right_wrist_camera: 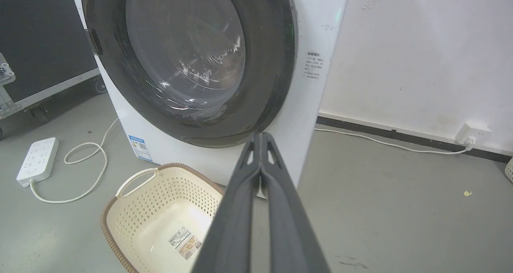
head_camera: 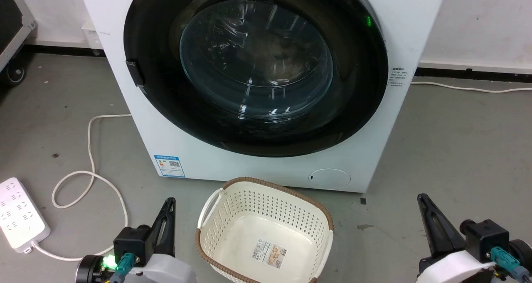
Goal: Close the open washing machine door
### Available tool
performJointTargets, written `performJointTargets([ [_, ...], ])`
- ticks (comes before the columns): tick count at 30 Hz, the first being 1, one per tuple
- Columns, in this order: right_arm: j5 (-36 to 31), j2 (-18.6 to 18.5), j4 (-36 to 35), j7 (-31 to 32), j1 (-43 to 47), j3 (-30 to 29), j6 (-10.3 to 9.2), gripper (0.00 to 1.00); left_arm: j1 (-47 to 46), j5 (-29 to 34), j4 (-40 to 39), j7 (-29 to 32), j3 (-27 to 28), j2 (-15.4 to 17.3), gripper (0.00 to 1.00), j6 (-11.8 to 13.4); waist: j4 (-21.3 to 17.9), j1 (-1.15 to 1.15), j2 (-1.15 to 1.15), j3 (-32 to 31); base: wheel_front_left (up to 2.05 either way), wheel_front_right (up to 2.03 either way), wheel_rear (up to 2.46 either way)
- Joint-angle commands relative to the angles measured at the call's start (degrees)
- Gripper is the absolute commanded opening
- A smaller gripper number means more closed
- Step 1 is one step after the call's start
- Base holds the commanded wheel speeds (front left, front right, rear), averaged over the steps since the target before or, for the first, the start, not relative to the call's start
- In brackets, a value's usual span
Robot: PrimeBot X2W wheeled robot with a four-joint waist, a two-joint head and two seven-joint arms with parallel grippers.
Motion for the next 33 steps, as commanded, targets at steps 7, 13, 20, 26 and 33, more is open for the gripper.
performJointTargets([
  [7, -0.3, 0.2, -0.7, 1.1, -0.9, 0.7, -0.04, 0.00, -0.7, 0.8, -0.9, 1.1, 0.5, 0.0, 0.00, 0.6, -0.2, 0.00, 0.00, 0.0, 0.00, 0.00, 0.00],
  [13, -0.3, 0.2, -0.9, 1.8, -1.0, 1.0, -0.04, 0.00, -0.7, 1.2, -1.3, 1.8, 0.7, 0.0, 0.00, 0.8, -0.4, 0.00, 0.00, 0.1, 0.00, 0.00, 0.00],
  [20, -0.4, 0.2, -1.2, 2.6, -1.1, 1.5, -0.05, 0.00, -0.8, 1.6, -1.8, 2.7, 1.0, 0.0, 0.00, 1.0, -0.6, 0.00, 0.00, 0.1, 0.00, 0.00, 0.00],
  [26, -0.4, 0.3, -1.4, 3.3, -1.3, 1.9, -0.05, 0.00, -0.8, 1.9, -2.2, 3.4, 1.2, 0.0, 0.00, 1.2, -0.8, 0.00, 0.00, 0.1, 0.00, 0.00, 0.00],
  [33, -0.5, 0.3, -1.6, 4.2, -1.4, 2.3, -0.05, 0.00, -0.9, 2.3, -2.8, 4.2, 1.5, 0.0, 0.00, 1.4, -1.1, 0.00, 0.00, 0.2, 0.00, 0.00, 0.00],
])
